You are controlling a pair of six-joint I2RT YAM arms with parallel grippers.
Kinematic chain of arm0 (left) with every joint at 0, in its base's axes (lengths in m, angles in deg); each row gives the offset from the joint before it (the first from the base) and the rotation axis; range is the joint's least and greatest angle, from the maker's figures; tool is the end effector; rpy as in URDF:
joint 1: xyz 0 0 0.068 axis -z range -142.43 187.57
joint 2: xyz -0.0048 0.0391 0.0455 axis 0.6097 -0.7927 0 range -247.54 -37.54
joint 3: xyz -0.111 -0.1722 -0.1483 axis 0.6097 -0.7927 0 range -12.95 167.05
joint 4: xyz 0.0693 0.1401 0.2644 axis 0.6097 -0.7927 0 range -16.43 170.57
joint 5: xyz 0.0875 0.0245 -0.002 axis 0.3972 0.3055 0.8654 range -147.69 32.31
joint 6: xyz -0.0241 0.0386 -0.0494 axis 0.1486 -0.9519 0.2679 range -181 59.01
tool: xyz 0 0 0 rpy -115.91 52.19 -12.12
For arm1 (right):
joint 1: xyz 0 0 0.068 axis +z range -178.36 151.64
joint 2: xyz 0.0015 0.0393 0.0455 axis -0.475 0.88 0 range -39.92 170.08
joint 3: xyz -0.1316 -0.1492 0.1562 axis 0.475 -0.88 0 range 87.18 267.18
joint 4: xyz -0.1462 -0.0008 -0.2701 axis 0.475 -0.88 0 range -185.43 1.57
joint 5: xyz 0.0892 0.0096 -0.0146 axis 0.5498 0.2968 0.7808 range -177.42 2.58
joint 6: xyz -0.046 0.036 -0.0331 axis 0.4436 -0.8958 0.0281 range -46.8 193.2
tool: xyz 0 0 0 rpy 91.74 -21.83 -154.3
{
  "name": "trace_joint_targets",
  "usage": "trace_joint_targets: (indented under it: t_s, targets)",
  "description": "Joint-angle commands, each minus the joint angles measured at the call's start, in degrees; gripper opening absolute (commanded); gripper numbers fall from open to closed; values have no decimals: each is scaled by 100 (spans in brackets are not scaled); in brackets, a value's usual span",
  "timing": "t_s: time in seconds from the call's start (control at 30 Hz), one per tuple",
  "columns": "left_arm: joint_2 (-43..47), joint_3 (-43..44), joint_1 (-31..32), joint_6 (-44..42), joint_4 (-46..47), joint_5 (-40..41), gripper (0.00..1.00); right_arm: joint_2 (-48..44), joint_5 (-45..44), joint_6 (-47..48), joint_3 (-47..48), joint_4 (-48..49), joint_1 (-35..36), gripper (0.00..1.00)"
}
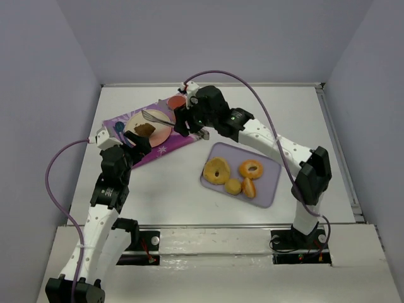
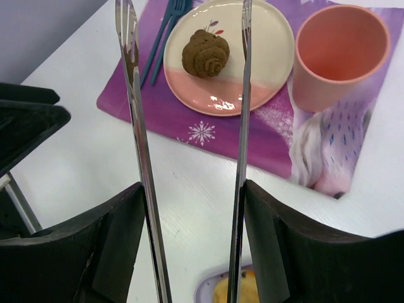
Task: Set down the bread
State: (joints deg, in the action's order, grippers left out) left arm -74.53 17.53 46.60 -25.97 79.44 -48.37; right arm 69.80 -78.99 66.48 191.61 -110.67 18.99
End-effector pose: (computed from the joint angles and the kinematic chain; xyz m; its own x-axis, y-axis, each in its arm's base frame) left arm 0.2478 -0.0306 0.2694 -0.1054 -0.5567 -0.8240 -0.0782 0.8307 -0.5512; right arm 0.3414 0.3820 0.3167 -0.4064 -0.2703 -0.8728 -0.7734 0.6105 0.1710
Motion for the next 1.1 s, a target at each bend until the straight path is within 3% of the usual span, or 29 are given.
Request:
trace_joint_targets:
  t_s: [0.0,0.03,0.17,0.3,0.43,0.6,0.9,1.07]
  targets:
    - [69,-42,37,-13,139,96,99,-801,-524,-197,-605,264,46,66]
    - [78,-51,37,-13,139,105,99,-1141,-1222,-337,-920,281,46,66]
    - [69,-51,37,-5,130,114,99,-1994,-2669,-496,-1764,404,-85,62]
    - [96,-60,37,4,130,114,99,-2708,-2715,-725,-2522,527,-742,60]
    - [105,-60,28,13,130,122,99,-2877,-2118,-831,-2971,650,-1552,60]
    - [70,-60,37,13,148,140,99,-2122,-2240,-1094,-2902,712,-2335,60]
    - [-18,-51,37,-13,165,219,99,-146,-2600,-1183,-1804,712,-2468,69]
    - [-80,-42,28,-22,157,228,99,419,-2627,-1016,-1504,703,-2582,70]
